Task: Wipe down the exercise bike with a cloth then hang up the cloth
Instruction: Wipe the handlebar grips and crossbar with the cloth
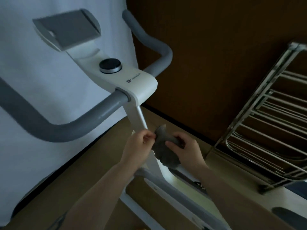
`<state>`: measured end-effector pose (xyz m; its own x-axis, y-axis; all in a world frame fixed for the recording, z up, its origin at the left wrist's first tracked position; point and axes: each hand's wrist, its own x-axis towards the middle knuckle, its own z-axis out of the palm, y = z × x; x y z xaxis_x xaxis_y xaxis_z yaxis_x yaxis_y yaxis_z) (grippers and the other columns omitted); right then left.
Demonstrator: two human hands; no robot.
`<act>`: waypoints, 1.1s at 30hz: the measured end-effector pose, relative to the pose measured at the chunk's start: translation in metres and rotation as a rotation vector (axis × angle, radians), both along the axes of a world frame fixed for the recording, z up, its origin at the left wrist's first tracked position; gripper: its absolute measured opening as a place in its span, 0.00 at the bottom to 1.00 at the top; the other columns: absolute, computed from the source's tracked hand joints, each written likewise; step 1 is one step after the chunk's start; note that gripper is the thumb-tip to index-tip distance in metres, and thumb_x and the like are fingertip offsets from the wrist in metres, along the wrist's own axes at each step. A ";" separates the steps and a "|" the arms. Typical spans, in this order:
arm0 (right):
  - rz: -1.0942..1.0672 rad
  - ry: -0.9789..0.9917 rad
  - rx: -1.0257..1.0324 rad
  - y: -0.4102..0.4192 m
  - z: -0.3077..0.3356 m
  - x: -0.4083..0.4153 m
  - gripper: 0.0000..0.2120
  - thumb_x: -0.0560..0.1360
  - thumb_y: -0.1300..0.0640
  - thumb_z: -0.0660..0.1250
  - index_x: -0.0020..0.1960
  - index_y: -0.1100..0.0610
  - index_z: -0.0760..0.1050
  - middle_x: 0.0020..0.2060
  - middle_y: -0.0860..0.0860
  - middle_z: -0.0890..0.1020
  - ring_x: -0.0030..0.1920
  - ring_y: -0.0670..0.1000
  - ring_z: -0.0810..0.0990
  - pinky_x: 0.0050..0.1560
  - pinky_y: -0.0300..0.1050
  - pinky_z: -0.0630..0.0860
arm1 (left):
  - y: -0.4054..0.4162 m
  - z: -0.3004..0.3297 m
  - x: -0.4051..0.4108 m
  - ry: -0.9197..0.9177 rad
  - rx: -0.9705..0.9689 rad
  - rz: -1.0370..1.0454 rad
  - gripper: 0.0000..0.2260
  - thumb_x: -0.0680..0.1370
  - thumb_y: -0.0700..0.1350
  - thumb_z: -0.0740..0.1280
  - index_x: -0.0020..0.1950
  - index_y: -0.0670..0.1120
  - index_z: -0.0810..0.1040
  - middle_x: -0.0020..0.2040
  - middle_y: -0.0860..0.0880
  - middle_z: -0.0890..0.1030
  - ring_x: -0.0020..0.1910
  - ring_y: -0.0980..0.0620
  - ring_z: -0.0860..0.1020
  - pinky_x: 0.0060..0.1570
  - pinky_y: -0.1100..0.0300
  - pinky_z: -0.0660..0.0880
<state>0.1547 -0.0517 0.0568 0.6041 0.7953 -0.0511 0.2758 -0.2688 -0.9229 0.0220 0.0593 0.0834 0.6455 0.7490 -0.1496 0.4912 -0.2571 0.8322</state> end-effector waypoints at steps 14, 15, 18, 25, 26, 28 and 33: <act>0.047 0.279 0.294 -0.013 0.081 -0.043 0.06 0.77 0.55 0.67 0.54 0.51 0.77 0.47 0.46 0.82 0.42 0.38 0.81 0.35 0.31 0.77 | -0.035 0.073 -0.056 -0.198 0.240 0.183 0.07 0.79 0.47 0.65 0.56 0.52 0.79 0.51 0.59 0.80 0.49 0.64 0.78 0.41 0.75 0.72; 0.051 0.287 0.302 -0.012 0.085 -0.043 0.06 0.77 0.55 0.67 0.54 0.51 0.77 0.47 0.46 0.81 0.43 0.39 0.81 0.35 0.31 0.77 | -0.036 0.077 -0.062 -0.199 0.267 0.217 0.07 0.79 0.47 0.65 0.56 0.52 0.79 0.51 0.60 0.80 0.49 0.66 0.77 0.41 0.77 0.71; 0.050 0.291 0.305 0.000 0.096 -0.046 0.07 0.76 0.52 0.67 0.55 0.47 0.76 0.49 0.45 0.81 0.48 0.45 0.81 0.41 0.38 0.79 | -0.033 0.087 -0.077 -0.245 0.301 0.347 0.08 0.79 0.44 0.64 0.57 0.51 0.79 0.54 0.58 0.80 0.51 0.64 0.76 0.44 0.76 0.70; 0.082 0.278 0.288 0.031 0.099 -0.067 0.14 0.77 0.52 0.66 0.62 0.47 0.72 0.53 0.45 0.78 0.51 0.44 0.78 0.41 0.36 0.77 | -0.023 0.097 -0.096 -0.265 0.372 0.436 0.08 0.79 0.43 0.65 0.56 0.49 0.80 0.53 0.57 0.81 0.52 0.60 0.77 0.45 0.77 0.71; 0.068 0.275 0.284 0.033 0.100 -0.070 0.14 0.78 0.53 0.66 0.63 0.47 0.72 0.53 0.45 0.78 0.51 0.44 0.77 0.40 0.34 0.75 | -0.021 0.098 -0.099 -0.272 0.378 0.433 0.08 0.78 0.43 0.66 0.56 0.49 0.80 0.53 0.56 0.81 0.53 0.59 0.78 0.47 0.73 0.72; 0.038 0.276 0.283 0.040 0.103 -0.074 0.13 0.78 0.53 0.65 0.63 0.47 0.72 0.54 0.45 0.77 0.51 0.44 0.77 0.39 0.34 0.74 | -0.016 0.099 -0.103 -0.298 0.399 0.422 0.08 0.78 0.43 0.66 0.56 0.48 0.80 0.53 0.55 0.82 0.52 0.58 0.79 0.48 0.72 0.74; -0.050 0.340 0.331 0.076 0.121 -0.082 0.11 0.79 0.53 0.64 0.61 0.44 0.72 0.52 0.44 0.77 0.54 0.48 0.76 0.44 0.40 0.77 | 0.002 0.104 -0.106 -0.388 0.417 0.472 0.07 0.78 0.41 0.65 0.54 0.47 0.81 0.50 0.55 0.82 0.49 0.59 0.79 0.44 0.77 0.72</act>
<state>0.0730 0.0238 0.1780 0.6350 0.7725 -0.0007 -0.0620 0.0500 -0.9968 -0.0843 0.0609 0.1872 0.1890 0.9047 0.3817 0.3181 -0.4242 0.8479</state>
